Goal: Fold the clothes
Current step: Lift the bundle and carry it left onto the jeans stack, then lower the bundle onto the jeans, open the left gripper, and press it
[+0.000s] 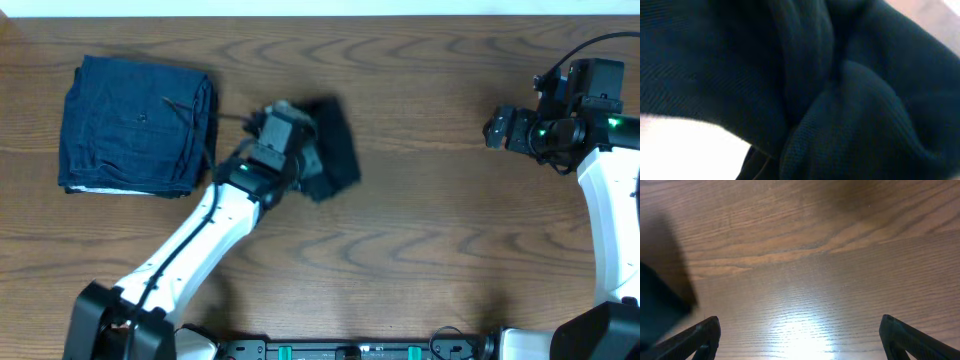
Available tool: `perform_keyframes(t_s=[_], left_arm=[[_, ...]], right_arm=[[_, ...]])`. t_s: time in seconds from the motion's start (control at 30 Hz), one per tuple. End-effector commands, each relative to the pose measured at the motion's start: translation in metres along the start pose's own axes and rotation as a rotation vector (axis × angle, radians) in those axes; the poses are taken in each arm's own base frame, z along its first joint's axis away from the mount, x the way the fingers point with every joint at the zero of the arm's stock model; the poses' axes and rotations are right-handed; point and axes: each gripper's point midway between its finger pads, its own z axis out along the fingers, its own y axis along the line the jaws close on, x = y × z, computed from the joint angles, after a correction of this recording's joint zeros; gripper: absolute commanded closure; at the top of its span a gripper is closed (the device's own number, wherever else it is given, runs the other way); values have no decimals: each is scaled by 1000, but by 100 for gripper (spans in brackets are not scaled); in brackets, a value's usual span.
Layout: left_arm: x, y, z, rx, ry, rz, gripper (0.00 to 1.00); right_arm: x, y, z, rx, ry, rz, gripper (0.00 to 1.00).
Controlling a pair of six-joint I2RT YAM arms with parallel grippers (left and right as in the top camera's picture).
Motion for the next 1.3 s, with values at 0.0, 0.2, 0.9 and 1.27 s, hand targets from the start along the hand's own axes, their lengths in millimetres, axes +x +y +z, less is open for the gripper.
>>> perform_keyframes(t_s=[0.0,0.2,0.9,1.27], left_arm=[[-57,-4,-25,34,-156,-21,94],[-147,31,-69,62,-412,-145,94],[-222,235,-92,-248,-582,-388,94],[-196,285,-84,-347,-477,-489,77]], right_arm=[[0,-3,0,7,-1,5,1],[0,-3,0,7,-1,5,1],[0,-3,0,7,-1,5,1],[0,-3,0,7,-1,5,1]])
